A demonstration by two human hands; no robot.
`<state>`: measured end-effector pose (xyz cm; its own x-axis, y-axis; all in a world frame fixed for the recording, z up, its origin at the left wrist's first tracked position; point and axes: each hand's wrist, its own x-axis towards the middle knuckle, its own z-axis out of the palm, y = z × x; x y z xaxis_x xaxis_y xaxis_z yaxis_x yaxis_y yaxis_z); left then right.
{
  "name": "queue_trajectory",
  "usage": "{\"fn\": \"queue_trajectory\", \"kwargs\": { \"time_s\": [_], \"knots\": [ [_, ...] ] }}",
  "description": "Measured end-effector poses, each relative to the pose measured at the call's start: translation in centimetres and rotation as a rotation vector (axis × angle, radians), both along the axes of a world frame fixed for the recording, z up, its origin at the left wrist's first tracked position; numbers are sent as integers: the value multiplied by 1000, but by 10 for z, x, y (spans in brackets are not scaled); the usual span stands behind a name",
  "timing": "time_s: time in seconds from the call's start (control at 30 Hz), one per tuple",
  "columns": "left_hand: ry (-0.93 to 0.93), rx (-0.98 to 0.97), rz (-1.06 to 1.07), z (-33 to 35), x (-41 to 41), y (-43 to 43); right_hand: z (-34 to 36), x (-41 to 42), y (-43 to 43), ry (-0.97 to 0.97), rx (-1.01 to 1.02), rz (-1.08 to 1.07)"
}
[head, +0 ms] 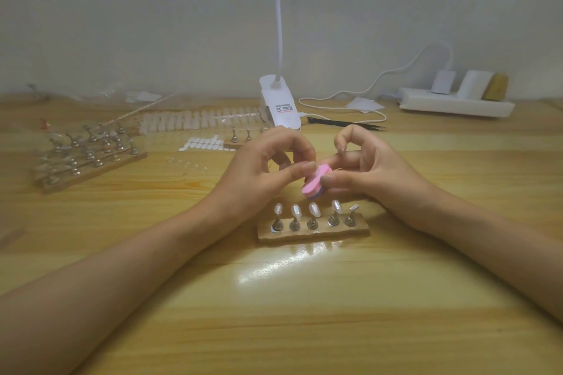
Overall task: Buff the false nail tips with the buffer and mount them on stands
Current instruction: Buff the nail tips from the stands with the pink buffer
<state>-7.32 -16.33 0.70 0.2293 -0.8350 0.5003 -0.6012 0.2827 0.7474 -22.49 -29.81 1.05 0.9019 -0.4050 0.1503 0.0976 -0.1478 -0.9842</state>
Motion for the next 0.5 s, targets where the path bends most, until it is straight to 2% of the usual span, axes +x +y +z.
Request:
{"fn": "queue_trajectory", "kwargs": {
  "time_s": [0.5],
  "knots": [
    [70, 6, -11, 1, -1, 1, -2, 0, -2, -31, 32, 37]
  ]
}}
